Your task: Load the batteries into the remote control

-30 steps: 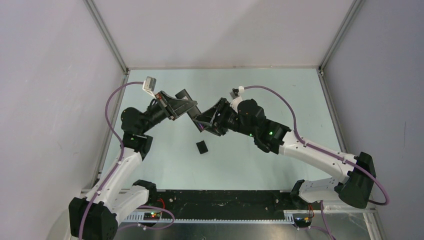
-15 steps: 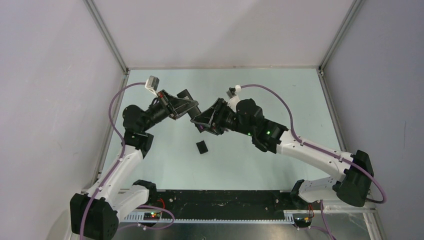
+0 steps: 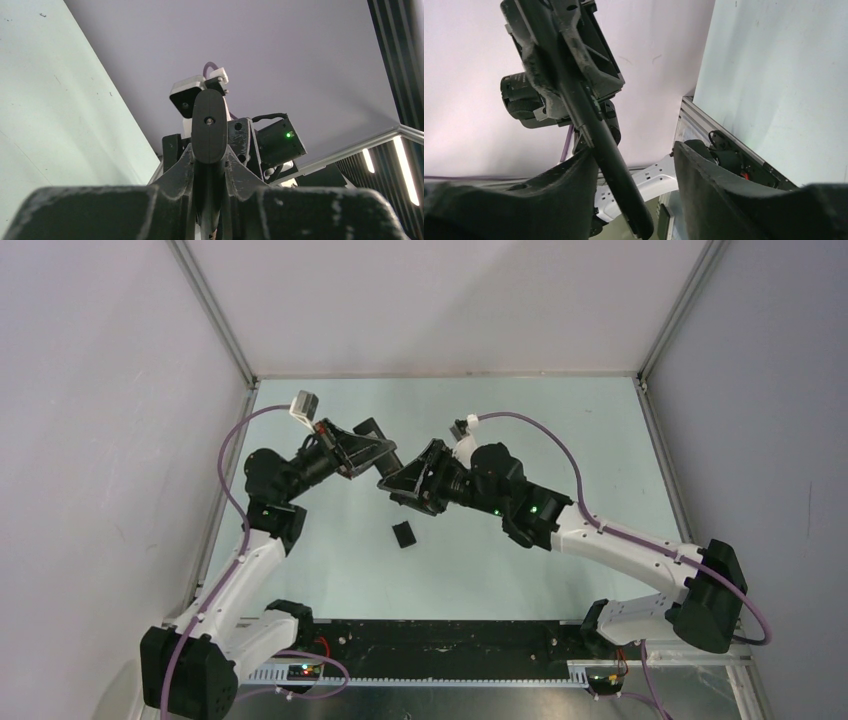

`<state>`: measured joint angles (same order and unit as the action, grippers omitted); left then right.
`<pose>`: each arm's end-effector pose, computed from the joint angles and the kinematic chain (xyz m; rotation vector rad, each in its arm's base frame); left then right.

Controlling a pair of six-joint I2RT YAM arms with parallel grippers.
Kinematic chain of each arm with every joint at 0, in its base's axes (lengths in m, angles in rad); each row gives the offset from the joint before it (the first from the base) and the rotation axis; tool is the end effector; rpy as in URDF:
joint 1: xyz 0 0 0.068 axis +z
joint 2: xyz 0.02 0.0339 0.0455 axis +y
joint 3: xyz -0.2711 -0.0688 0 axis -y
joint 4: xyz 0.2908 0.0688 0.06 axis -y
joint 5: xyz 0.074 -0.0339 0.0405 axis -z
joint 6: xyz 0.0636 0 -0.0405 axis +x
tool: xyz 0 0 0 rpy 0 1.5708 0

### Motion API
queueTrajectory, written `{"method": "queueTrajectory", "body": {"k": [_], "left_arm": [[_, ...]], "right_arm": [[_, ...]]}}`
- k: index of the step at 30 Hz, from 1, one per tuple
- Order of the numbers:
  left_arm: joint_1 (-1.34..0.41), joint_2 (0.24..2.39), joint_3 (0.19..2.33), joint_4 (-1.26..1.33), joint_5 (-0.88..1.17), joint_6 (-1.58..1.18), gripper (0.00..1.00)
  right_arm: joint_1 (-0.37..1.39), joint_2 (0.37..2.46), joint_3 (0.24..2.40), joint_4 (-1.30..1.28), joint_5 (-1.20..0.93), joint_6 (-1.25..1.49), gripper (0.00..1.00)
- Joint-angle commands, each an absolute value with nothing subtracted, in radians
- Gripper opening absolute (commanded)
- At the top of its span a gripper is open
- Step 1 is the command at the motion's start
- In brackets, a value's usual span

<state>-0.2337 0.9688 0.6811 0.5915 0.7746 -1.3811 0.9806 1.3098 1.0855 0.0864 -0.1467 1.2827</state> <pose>0.2585 -0.1073 0.3477 -0.1081 1.6170 -1.7932 0.2052 0.3230 0.3504 0.1806 2.0673 1.6969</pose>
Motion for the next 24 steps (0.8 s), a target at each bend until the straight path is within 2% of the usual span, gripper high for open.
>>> {"method": "queueTrajectory", "body": {"k": [1, 2, 4, 6, 12, 17, 24], "left_arm": [[-0.224, 0.967, 0.736, 0.632, 0.796, -1.394, 0.0], [-0.224, 0.967, 0.735, 0.632, 0.797, -1.386, 0.0], [-0.224, 0.966, 0.727, 0.632, 0.799, -1.377, 0.0], [-0.224, 0.966, 0.718, 0.632, 0.8, -1.367, 0.0], [-0.224, 0.969, 0.693, 0.632, 0.803, -1.358, 0.0], [-0.225, 0.97, 0.688, 0.632, 0.809, -1.351, 0.0], [-0.224, 0.969, 0.683, 0.631, 0.824, -1.336, 0.0]], "right_arm": [[0.986, 1.284, 1.076, 0.138, -0.163, 1.27, 0.65], [0.986, 1.284, 1.077, 0.148, -0.166, 1.268, 0.74], [0.987, 1.28, 1.077, 0.163, -0.169, 1.259, 0.84], [0.985, 1.278, 1.076, 0.173, -0.174, 1.256, 0.9], [0.981, 1.27, 1.076, 0.204, -0.182, 1.248, 0.99], [0.971, 1.257, 1.077, 0.178, -0.173, 1.236, 0.98], [0.95, 1.23, 1.077, 0.109, -0.161, 1.196, 0.88]]}}
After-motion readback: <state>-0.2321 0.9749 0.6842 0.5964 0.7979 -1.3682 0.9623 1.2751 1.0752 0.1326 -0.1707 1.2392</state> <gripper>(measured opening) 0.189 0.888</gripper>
